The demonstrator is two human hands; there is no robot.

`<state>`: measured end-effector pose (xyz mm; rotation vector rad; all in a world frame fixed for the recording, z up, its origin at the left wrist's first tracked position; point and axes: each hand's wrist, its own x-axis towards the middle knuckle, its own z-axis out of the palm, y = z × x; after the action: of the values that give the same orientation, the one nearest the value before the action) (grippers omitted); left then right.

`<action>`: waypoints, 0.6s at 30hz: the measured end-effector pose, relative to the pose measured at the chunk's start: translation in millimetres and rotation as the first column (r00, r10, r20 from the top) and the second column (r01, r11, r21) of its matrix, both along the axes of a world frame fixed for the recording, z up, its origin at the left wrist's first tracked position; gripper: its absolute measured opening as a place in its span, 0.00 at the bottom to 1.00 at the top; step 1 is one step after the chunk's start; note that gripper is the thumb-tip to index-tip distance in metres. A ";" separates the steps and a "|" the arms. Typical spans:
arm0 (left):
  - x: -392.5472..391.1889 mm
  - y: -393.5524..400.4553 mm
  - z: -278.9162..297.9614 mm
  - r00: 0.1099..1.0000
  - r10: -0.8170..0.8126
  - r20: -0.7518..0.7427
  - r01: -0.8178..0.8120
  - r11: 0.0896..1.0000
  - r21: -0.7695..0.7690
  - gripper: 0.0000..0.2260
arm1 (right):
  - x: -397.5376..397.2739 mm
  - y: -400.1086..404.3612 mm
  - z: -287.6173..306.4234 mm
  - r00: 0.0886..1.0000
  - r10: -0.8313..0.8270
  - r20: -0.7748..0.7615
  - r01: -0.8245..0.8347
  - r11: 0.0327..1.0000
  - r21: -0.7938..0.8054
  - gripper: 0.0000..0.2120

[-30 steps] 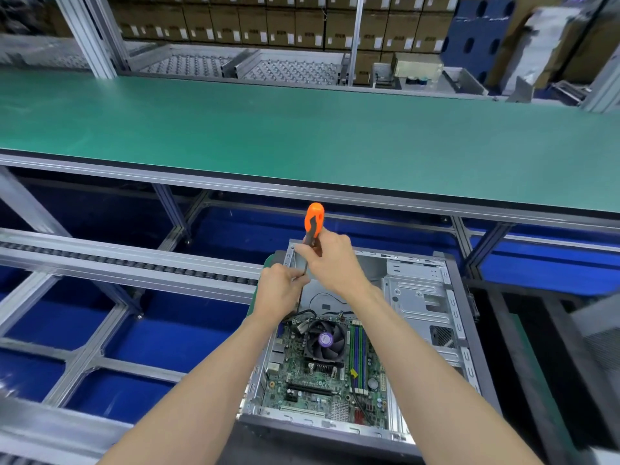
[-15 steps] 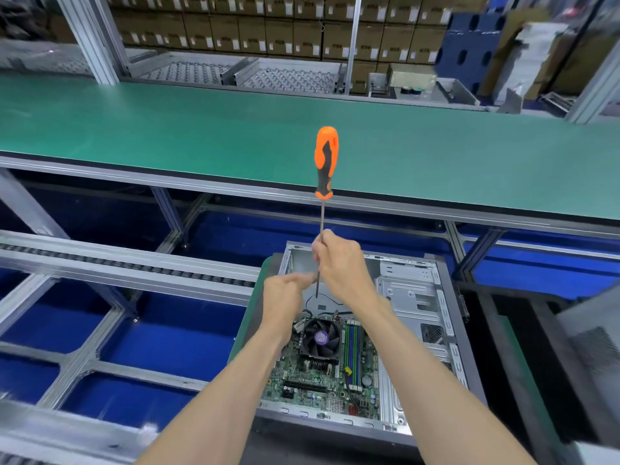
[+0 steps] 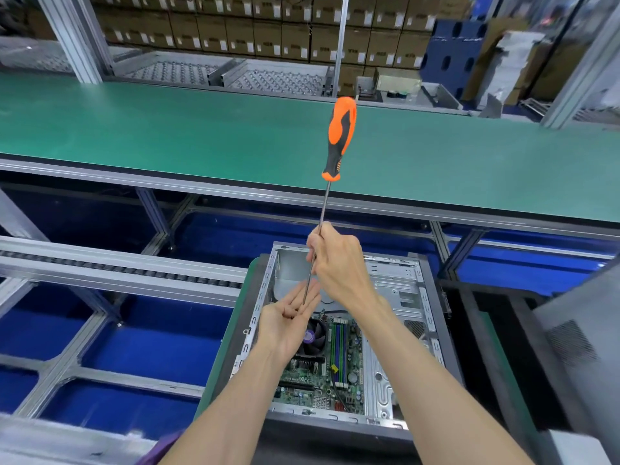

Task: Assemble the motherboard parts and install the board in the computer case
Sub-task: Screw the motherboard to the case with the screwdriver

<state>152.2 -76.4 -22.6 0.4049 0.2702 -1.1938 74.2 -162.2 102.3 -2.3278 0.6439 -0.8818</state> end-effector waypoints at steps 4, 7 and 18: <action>-0.1 1.3 -0.9 0.999 -0.022 -0.038 0.018 0.994 -0.106 0.31 | -1.0 2.1 -10.3 1.000 0.007 -0.019 -0.006 0.999 0.048 0.09; -0.9 4.4 -2.0 1.000 -0.015 -0.016 0.012 0.989 -0.145 0.30 | -1.2 0.9 -13.3 1.000 -0.002 0.000 0.002 0.997 0.080 0.10; -7.6 9.2 1.8 0.991 -0.021 0.133 -0.017 0.959 0.283 0.12 | 2.4 -3.8 -8.3 1.000 -0.008 0.023 0.007 0.998 0.067 0.11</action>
<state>144.7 -67.2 -20.8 0.7344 0.3255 -1.1265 76.6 -166.0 94.0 -2.2536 0.6629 -0.8765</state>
